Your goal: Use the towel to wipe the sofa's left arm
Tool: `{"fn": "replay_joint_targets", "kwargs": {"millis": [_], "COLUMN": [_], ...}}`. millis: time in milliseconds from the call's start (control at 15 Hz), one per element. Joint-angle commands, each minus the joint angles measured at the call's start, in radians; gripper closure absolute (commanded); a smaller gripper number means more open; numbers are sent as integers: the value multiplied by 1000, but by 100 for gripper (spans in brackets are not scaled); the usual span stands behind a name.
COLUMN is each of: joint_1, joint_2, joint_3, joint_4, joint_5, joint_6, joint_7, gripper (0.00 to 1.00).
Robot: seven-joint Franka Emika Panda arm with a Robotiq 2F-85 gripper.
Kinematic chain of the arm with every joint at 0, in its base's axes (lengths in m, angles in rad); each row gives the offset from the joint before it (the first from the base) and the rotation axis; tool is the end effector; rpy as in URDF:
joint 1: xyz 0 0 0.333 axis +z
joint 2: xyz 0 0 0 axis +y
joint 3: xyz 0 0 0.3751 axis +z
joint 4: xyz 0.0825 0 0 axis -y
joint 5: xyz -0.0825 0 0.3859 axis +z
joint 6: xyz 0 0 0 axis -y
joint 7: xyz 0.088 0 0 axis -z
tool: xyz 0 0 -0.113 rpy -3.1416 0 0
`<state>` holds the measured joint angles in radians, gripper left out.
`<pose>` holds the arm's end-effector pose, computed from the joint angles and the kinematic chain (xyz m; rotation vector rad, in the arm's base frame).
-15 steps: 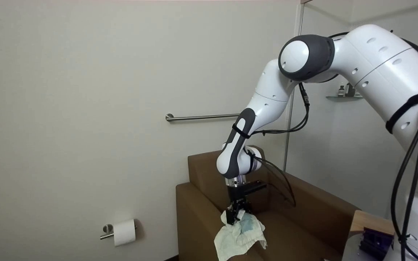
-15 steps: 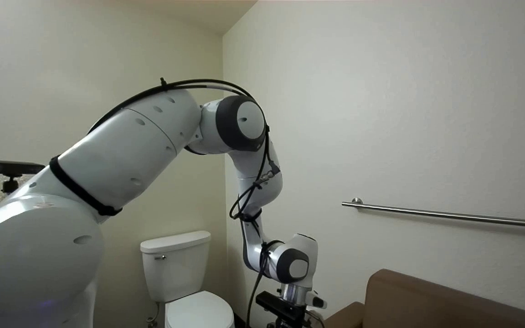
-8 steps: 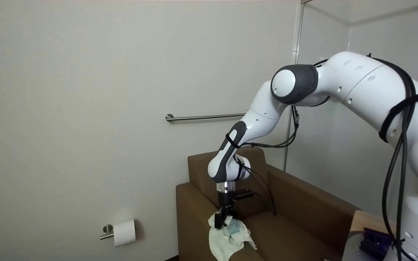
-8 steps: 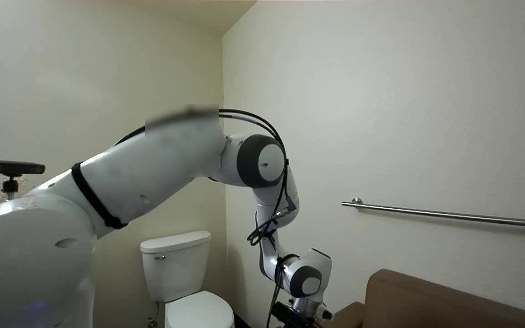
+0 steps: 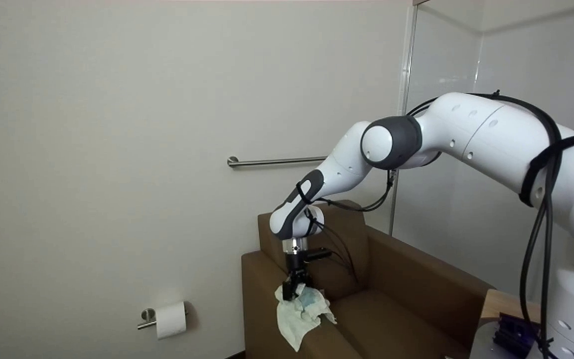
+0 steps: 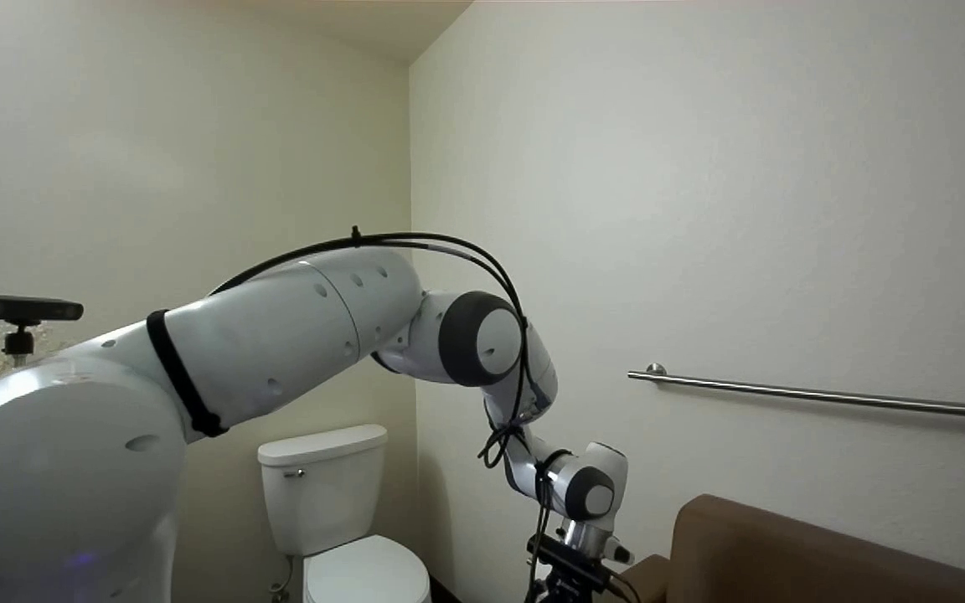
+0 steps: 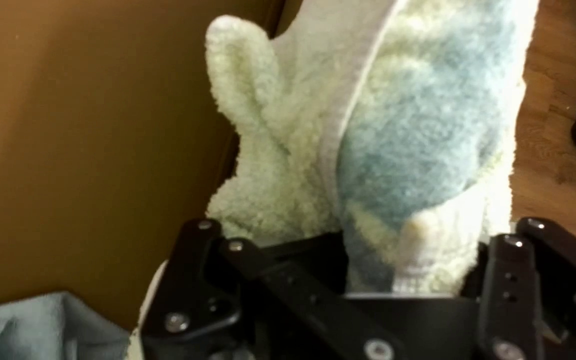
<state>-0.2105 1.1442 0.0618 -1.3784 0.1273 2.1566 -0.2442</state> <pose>0.7013 -0.1068 0.0112 -2.8807 0.0295 0.4779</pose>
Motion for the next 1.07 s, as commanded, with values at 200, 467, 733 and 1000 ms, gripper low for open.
{"fn": "replay_joint_targets", "kwargs": {"millis": [200,467,733,1000], "joint_1": [111,133,116,90], "joint_2": [185,277,333,320], "joint_3": [-57,-98,-126,-153], "joint_4": [398,545,644,637], "joint_5": [-62,-92,-92,-94], "joint_6": [-54,-87,-124,-121], "joint_7": [107,177,236,279], "gripper": [96,96,95,95]}}
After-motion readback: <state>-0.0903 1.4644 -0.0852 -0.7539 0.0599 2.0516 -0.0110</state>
